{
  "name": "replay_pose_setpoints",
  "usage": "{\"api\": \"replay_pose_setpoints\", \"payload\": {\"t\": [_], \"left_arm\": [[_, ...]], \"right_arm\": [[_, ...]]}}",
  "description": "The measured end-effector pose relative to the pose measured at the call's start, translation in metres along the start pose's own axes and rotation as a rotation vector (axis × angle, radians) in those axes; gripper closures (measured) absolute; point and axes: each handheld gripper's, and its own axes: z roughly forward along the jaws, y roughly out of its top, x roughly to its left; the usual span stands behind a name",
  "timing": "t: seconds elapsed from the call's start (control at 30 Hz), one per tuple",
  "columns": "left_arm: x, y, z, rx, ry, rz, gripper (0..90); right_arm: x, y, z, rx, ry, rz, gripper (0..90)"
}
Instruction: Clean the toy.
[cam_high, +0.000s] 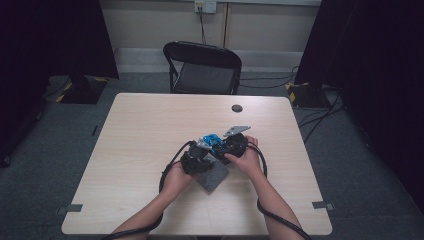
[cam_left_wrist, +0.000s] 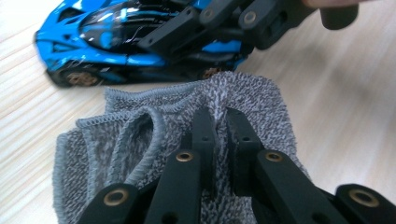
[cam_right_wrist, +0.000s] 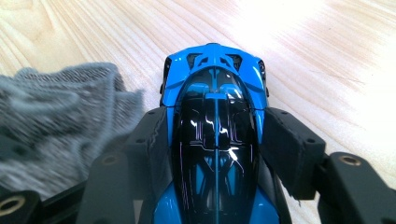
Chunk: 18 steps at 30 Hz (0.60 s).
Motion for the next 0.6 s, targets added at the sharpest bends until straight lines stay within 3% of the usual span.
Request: {"api": "replay_pose_setpoints", "payload": {"t": [0.17,0.27,0.33,0.43,0.6], "left_arm": [[-0.003,0.001,0.013,0.028,0.012,0.014,77.3],[-0.005,-0.001,0.014,0.007,0.009,0.02,55.5],[-0.007,-0.002,0.015,0.017,0.021,0.041,50.4],[-0.006,-0.003,0.018,0.031,0.02,0.05,49.6],[-0.008,-0.003,0.021,0.049,0.049,0.099,59.2]], "right_arm": [[0.0,-0.001,0.0,-0.009,0.0,0.001,42.1],[-0.001,-0.001,0.0,-0.009,0.003,0.003,42.1],[-0.001,-0.001,0.0,-0.008,0.003,0.005,42.1],[-0.001,-0.001,0.0,-0.008,0.002,0.0,42.1],[0.0,-0.002,-0.001,-0.009,-0.001,0.002,42.1]]}}
